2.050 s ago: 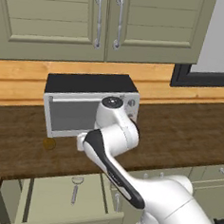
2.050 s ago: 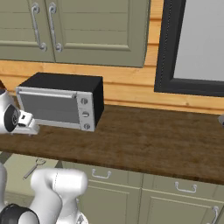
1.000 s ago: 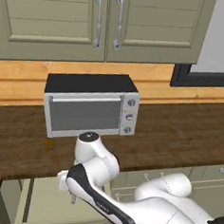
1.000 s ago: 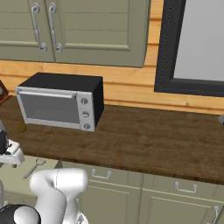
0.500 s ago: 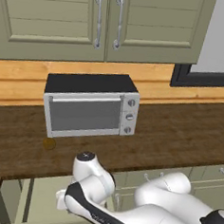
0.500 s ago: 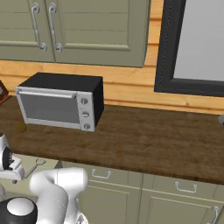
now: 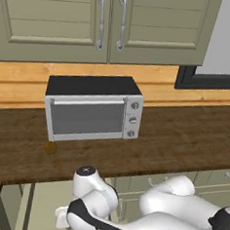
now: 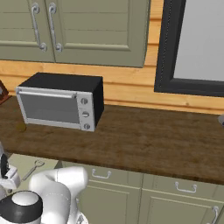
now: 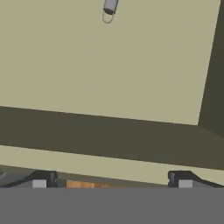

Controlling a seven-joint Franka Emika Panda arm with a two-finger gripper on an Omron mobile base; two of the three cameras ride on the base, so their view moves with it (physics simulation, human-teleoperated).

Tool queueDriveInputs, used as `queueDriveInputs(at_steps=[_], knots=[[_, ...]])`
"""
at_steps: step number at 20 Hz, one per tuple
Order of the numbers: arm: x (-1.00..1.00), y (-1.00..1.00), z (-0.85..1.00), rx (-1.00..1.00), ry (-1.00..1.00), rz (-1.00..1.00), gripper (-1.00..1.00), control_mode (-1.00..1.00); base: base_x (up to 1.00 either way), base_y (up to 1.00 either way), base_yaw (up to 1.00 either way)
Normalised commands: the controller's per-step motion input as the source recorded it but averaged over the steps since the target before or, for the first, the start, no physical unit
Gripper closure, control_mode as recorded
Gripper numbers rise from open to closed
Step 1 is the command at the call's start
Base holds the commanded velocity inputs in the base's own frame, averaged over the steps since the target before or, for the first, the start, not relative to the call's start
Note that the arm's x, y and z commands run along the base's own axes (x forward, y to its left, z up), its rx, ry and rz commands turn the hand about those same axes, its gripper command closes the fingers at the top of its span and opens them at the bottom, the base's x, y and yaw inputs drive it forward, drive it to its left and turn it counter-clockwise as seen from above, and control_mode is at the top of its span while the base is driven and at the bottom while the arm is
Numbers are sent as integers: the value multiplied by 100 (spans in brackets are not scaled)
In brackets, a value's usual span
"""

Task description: Pick the peeler from the drawer and place it on the counter.

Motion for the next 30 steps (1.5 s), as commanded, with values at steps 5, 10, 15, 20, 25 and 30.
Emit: queueDriveInputs(at_steps=[5, 10, 15, 20, 25, 30], knots=[[-46, 11, -23, 0, 12, 0, -100, -100, 0, 0, 0], [-62, 18, -54, -1, 11, 0, -100, -100, 0, 0, 0], [-70, 27, -68, -6, 2, 0, -100, -100, 0, 0, 0], [-58, 18, -35, -3, 1, 3, -100, -100, 0, 0, 0], [34, -37, 12, 8, -4, 3, -100, -100, 0, 0, 0], [100, -62, 16, 18, -5, 0, -100, -100, 0, 0, 0]])
